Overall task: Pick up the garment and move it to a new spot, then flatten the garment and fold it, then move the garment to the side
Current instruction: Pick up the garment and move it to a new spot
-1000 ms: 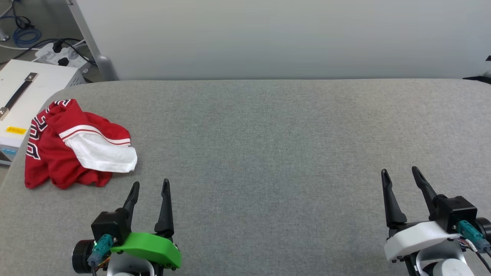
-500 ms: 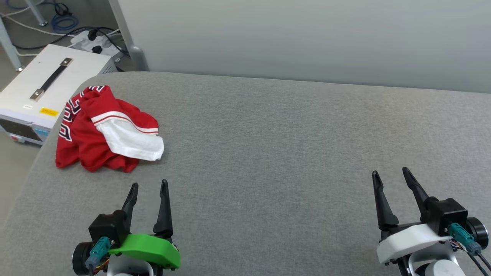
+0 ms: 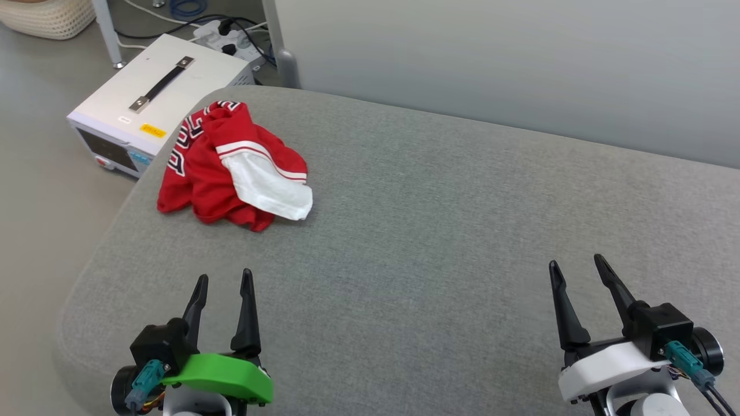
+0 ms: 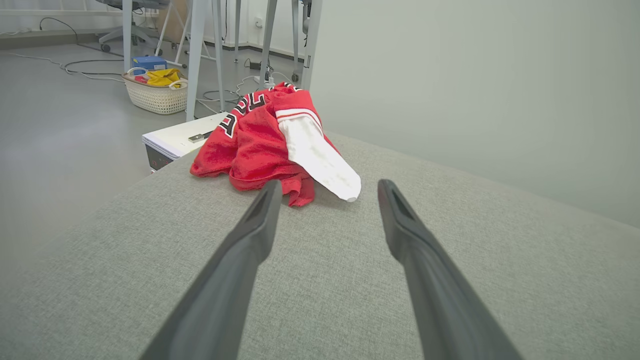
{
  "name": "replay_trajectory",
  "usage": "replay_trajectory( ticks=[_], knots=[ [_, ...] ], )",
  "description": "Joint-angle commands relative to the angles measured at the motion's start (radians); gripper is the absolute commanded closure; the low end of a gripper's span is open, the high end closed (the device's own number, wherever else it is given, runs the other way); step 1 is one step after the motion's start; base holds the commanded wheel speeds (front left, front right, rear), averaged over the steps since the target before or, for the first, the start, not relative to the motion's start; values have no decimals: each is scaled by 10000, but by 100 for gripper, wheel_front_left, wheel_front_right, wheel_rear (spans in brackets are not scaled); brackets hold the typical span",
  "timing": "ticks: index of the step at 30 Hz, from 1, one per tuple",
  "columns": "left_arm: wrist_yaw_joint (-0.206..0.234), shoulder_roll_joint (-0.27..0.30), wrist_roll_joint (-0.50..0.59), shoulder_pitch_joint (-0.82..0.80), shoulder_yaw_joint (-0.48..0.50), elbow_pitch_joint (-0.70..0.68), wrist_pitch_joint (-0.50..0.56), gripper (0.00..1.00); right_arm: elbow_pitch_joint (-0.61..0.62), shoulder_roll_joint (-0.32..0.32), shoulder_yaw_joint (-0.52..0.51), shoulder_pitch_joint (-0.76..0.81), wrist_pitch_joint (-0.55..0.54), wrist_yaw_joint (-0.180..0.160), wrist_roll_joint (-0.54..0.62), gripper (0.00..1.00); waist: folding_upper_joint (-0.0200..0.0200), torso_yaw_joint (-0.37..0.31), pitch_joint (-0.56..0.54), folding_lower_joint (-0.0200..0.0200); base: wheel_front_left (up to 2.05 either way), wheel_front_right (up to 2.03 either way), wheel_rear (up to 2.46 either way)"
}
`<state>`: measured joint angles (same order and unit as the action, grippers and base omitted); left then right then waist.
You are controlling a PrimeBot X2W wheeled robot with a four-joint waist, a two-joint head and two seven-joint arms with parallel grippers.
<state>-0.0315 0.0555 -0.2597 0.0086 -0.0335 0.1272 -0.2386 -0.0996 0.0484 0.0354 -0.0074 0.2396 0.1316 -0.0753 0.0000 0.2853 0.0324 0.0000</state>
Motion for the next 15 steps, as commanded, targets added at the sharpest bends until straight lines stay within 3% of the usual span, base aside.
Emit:
replay_trajectory(
  ticks=[1, 7, 15],
  knots=[
    [-42, -51, -125, -196, -49, 73, -115, 0, -61, 18, -13, -19, 107, -9, -11, 0, 0, 555, 34, 0, 0, 0, 0],
    [-67, -53, -240, -180, -66, 149, -231, 0, -127, 18, 29, -56, 222, -9, -49, 0, 0, 1133, 62, 0, 0, 0, 0],
    [-80, -53, -232, -190, -98, 161, -231, 0, -140, 18, 79, -75, 222, -9, -53, 0, 0, 1354, 81, 0, 0, 0, 0]
  ],
)
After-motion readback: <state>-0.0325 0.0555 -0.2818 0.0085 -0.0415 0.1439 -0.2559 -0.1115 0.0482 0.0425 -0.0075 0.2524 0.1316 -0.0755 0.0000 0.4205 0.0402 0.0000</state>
